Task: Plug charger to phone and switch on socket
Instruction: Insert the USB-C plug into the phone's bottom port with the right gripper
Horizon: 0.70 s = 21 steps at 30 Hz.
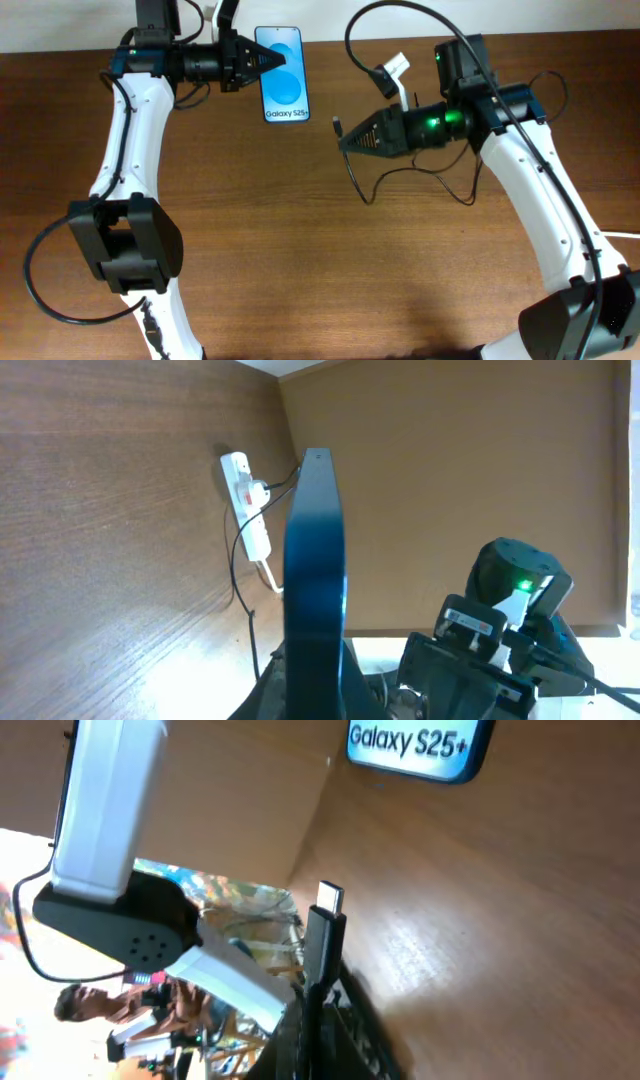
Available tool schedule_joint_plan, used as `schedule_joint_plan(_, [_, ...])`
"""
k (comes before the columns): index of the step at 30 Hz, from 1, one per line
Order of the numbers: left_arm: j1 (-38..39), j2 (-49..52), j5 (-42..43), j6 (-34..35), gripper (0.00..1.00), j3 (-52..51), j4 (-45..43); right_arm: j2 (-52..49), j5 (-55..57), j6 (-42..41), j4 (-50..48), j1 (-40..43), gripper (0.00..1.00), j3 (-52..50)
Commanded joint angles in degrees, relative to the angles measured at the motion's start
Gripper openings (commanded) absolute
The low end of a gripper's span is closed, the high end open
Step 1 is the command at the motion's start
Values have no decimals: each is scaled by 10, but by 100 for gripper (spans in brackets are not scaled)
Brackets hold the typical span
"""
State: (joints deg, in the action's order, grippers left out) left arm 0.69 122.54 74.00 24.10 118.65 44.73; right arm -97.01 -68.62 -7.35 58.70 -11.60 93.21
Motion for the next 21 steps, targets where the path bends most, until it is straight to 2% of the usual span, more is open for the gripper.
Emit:
schedule_joint_plan(1, [0,-2,32,5,0,3,-6,37,69,76,80,34,4,-1])
schedule_joint_plan(3, [0,-2,32,5,0,3,-13,101,72,110,106,81,4,-23])
schedule_joint_plan(5, [0,-2,32,5,0,3,-15,155,43,100,46,94,4,-125])
schedule_joint_plan(7, [0,-2,31,5,0,3,-15,181,24,-47,-149,93,4,-272])
schedule_joint_plan(9, [0,-2,25,5,0,3,-16,178,40,-143,-299,68,4,-324])
schedule_joint_plan(11, [2,-2,28,5,0,3,-16,178,86,-223,-414,13,4,-328])
schedule_joint_plan(14, [8,-2,27,5,0,3,-18,178,169,-316,-490,-51,4,-328])
schedule_joint_plan(17, [8,-2,27,5,0,3,-19,178,223,-326,-536,-90,4,-328])
schedule_joint_plan(21, [9,-2,27,5,0,3,-19,148,228,-365,-591,-108,4,-328])
